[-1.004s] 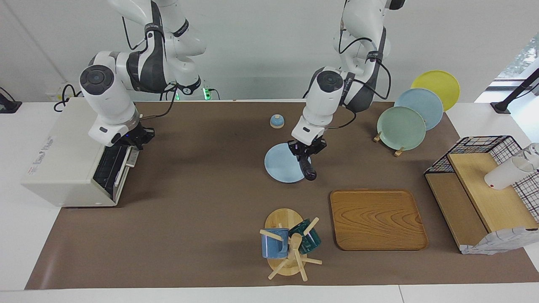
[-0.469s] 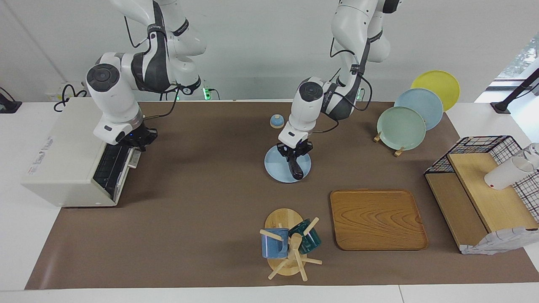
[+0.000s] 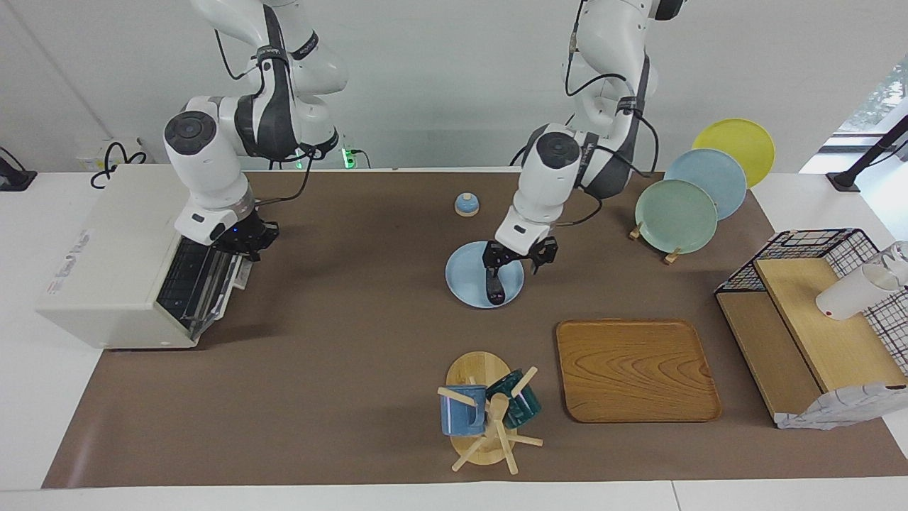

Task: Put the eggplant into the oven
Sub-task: 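Carry the eggplant onto the blue plate and open the left gripper, then withdraw the left gripper while the right gripper lowers the oven door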

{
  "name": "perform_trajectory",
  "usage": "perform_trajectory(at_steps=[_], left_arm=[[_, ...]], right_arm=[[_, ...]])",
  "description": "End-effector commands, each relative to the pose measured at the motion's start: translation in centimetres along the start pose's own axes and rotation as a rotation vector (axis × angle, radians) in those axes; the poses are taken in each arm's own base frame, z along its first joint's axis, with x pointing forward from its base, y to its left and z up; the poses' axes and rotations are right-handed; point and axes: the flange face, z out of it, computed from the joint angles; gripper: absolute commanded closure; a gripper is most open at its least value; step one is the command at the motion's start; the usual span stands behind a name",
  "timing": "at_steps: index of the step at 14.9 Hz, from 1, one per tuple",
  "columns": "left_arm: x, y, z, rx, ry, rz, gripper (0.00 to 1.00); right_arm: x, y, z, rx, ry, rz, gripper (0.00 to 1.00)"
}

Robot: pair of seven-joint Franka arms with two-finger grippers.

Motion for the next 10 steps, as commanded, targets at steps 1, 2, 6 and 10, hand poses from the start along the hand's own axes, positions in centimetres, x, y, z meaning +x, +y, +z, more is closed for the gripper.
perform_trajectory(at_steps=[1, 2, 6, 10], left_arm=[[4.2, -5.7, -5.0, 0.003, -0.018, 0.014, 0.0], [5.4, -7.6, -6.2, 0.003, -0.013, 0.009, 0.0], [8.0, -14.2, -11.2, 0.011, -0.012, -0.002, 0.0], [7.0, -19.1, -15.7, 0.018, -0.028, 0.028, 0.0]], right_arm=[[-0.6, 0.4, 2.9, 0.002, 0.004, 0.021, 1.0], [-0.1, -0.5, 3.2, 0.001, 0.017, 0.008, 1.0], [0.6, -3.7, 4.9, -0.003, 0.09, 0.02, 1.0], [1.0, -4.2, 6.8, 0.0, 0.085, 0.032, 1.0]])
